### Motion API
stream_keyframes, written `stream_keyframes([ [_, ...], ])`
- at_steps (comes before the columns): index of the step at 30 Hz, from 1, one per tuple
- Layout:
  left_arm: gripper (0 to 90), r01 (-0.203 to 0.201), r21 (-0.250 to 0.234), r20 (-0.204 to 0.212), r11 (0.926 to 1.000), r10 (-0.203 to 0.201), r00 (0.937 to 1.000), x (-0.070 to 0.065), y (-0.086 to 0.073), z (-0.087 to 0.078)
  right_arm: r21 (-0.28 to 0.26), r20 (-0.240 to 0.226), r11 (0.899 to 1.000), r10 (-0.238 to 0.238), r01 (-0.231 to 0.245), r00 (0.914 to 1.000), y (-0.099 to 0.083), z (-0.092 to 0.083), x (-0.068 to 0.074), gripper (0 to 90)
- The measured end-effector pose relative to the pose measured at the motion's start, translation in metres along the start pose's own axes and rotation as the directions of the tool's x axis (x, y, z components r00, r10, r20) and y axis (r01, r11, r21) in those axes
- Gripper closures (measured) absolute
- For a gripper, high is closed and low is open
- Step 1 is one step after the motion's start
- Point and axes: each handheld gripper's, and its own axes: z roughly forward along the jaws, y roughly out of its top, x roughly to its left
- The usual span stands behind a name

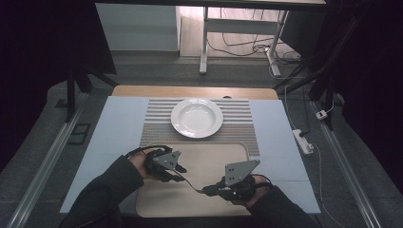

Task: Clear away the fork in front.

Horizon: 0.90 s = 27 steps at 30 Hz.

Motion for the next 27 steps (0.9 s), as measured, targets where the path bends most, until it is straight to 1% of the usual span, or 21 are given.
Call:
stream_keyframes([
  [5,73.3,-0.039,0.003,-0.002,0.9992,0.039,0.9992,-0.002,0.0,0.0,0.0,-0.005,1.0,0.0,0.0,1.0,0.0,0.0,-0.001,90.0],
  [8,75.3,-0.074,0.01,0.001,0.9972,0.074,0.9972,-0.004,0.0,0.0,0.003,-0.013,1.0,-0.003,0.003,0.9999,0.0,0.001,0.0,90.0],
  [10,76.9,-0.112,0.017,0.002,0.9936,0.112,0.9937,-0.006,0.0,0.0,0.002,-0.024,1.0,-0.002,0.002,0.9997,-0.001,0.001,-0.001,90.0],
  [14,79.1,-0.16,0.025,0.013,0.9868,0.16,0.987,-0.007,0.0,0.001,0.005,-0.042,1.0,0.004,-0.004,0.9991,-0.001,0.001,-0.001,90.0],
  [15,79.5,-0.165,0.026,0.021,0.986,0.164,0.9862,-0.007,0.0,0.001,0.006,-0.045,1.0,0.003,-0.003,0.999,-0.001,0.002,-0.001,90.0],
  [17,80.7,-0.189,0.027,0.031,0.9815,0.189,0.9816,-0.007,0.001,0.002,0.007,-0.051,1.0,0.004,-0.003,0.9987,-0.001,0.002,-0.002,90.0],
  [19,82.0,-0.219,0.035,0.045,0.9752,0.217,0.9751,-0.008,0.001,0.003,0.008,-0.059,1.0,0.005,-0.005,0.9982,-0.001,0.003,-0.002,90.0],
  [21,83.3,-0.248,0.036,0.05,0.9682,0.246,0.968,-0.01,0.001,0.004,0.006,-0.069,1.0,0.01,-0.01,0.9976,-0.002,0.003,-0.002,89.8],
  [23,84.8,-0.284,0.041,0.056,0.9579,0.282,0.9579,-0.011,0.002,0.005,0.004,-0.072,1.0,0.018,-0.017,0.9972,-0.002,0.002,-0.004,89.2],
  [24,85.6,-0.307,0.051,0.062,0.9503,0.304,0.9506,-0.012,0.002,0.004,0.002,-0.075,1.0,0.021,-0.021,0.997,-0.003,0.002,-0.004,88.7],
  [25,86.3,-0.313,0.051,0.067,0.9483,0.31,0.9485,-0.013,0.003,0.005,0.001,-0.07,1.0,0.023,-0.023,0.9973,-0.003,0.002,-0.005,88.2],
  [27,86.7,-0.317,0.052,0.075,0.9469,0.313,0.9467,-0.013,0.003,0.005,0.001,-0.079,1.0,0.027,-0.027,0.9965,-0.003,0.001,-0.006,87.3],
])
